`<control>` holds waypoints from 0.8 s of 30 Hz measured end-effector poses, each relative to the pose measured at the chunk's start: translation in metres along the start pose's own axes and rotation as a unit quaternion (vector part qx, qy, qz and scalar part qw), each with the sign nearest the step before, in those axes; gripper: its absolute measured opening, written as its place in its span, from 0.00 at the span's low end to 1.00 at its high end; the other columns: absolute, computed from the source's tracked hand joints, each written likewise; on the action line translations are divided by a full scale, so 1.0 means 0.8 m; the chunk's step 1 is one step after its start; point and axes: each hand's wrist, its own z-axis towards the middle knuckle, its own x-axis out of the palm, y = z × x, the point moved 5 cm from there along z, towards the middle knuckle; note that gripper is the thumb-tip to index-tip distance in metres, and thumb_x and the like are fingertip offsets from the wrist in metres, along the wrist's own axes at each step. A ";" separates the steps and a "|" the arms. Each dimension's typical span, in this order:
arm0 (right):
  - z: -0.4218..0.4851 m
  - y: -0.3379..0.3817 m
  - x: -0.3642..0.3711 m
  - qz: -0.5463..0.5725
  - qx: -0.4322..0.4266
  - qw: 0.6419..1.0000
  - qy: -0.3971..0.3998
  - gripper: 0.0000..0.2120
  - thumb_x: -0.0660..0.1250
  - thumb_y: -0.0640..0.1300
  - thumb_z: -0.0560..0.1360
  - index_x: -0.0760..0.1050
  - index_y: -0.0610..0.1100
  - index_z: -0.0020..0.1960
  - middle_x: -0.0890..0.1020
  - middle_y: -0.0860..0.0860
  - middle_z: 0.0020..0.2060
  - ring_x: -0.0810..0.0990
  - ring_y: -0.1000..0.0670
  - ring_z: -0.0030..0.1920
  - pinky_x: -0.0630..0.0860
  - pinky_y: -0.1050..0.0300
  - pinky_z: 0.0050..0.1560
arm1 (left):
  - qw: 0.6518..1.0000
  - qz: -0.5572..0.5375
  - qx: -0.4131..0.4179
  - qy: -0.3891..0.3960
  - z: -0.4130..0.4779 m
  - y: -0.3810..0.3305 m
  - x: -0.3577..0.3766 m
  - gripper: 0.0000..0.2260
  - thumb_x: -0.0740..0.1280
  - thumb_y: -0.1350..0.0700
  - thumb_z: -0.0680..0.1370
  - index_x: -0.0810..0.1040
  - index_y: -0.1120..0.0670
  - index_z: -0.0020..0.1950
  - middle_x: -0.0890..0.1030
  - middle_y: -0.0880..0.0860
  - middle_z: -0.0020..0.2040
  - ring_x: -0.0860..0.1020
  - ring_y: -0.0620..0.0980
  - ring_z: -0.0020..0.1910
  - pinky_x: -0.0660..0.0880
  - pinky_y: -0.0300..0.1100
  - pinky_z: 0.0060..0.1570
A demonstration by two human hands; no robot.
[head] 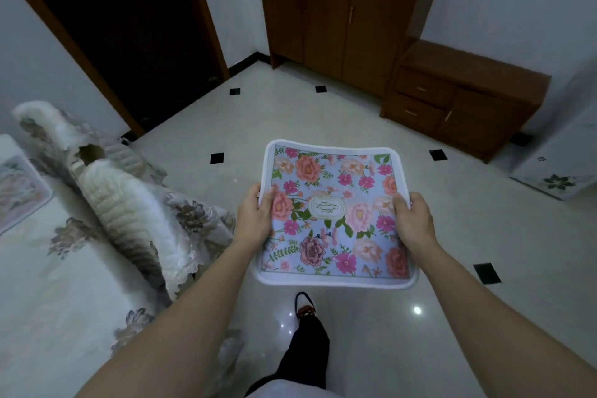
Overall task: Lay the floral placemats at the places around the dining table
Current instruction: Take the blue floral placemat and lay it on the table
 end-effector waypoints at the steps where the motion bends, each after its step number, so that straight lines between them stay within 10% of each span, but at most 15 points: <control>1: 0.020 0.014 0.013 -0.006 -0.007 1.000 0.003 0.11 0.57 0.52 0.82 0.72 0.44 0.54 0.81 0.46 0.45 0.82 0.44 0.44 0.80 0.46 0.49 | 1.000 -0.008 -0.004 -0.005 0.021 -0.002 -0.004 0.10 0.60 0.43 0.82 0.73 0.49 0.52 0.85 0.55 0.47 0.86 0.53 0.43 0.83 0.57 0.44; 17: 0.255 0.227 0.229 -0.050 -0.071 0.993 0.084 0.13 0.55 0.52 0.83 0.70 0.44 0.56 0.80 0.47 0.45 0.81 0.50 0.41 0.73 0.58 0.35 | 0.992 -0.035 -0.026 -0.121 0.302 -0.037 -0.113 0.09 0.60 0.49 0.83 0.74 0.54 0.54 0.84 0.52 0.45 0.85 0.45 0.38 0.81 0.38 0.34; 24: 0.332 0.292 0.334 -0.076 -0.087 0.983 0.145 0.13 0.56 0.52 0.83 0.70 0.43 0.56 0.81 0.45 0.46 0.82 0.43 0.45 0.79 0.47 0.48 | 0.981 -0.030 -0.034 -0.190 0.386 -0.032 -0.165 0.07 0.60 0.49 0.83 0.73 0.50 0.50 0.84 0.49 0.44 0.84 0.41 0.38 0.78 0.34 0.34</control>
